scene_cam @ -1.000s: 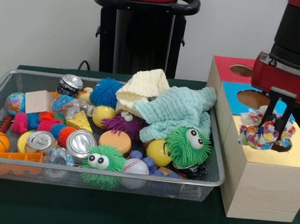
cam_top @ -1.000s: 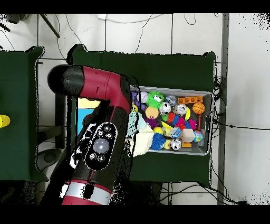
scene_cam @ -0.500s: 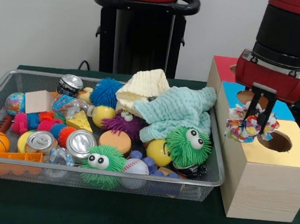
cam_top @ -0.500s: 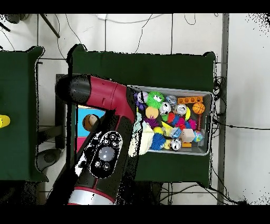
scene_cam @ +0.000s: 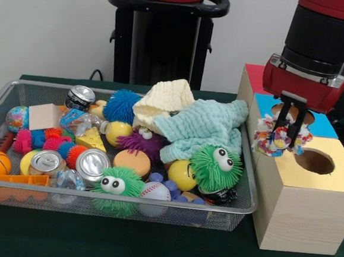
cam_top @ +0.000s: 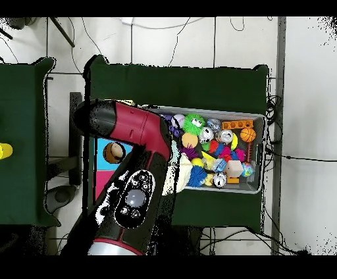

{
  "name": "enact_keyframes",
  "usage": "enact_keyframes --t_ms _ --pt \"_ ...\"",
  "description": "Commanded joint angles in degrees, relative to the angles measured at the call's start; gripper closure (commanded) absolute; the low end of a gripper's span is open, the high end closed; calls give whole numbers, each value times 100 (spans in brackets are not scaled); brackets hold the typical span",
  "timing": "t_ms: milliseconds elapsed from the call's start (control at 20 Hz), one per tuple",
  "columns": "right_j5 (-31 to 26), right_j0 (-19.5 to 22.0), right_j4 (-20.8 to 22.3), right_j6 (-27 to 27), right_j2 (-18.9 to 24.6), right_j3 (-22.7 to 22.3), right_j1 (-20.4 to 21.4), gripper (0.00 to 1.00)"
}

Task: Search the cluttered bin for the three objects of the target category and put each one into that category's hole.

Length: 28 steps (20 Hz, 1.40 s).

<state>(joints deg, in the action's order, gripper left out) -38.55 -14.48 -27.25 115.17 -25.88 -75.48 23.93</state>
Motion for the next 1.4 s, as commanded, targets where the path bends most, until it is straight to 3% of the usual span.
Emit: enact_keyframes --t_ms 50,1400 --pt "393 -39 -191 1281 744 -742 -67 100" --pt "134 -431 -357 1784 482 -492 -196 100"
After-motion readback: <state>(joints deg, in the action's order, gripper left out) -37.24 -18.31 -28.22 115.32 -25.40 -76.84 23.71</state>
